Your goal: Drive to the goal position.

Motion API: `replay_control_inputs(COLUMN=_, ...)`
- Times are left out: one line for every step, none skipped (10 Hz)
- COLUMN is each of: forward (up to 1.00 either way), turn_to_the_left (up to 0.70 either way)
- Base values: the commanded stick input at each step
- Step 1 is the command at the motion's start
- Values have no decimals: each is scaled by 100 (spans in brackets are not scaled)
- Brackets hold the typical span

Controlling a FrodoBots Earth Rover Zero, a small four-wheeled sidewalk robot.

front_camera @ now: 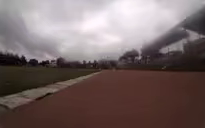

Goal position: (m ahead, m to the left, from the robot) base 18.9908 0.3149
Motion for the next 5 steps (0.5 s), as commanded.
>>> replay_control_inputs(forward=70, turn_to_the_left=0)
replay_control_inputs(forward=70, turn_to_the_left=0)
replay_control_inputs(forward=70, turn_to_the_left=2)
replay_control_inputs(forward=70, turn_to_the_left=1)
replay_control_inputs(forward=70, turn_to_the_left=9)
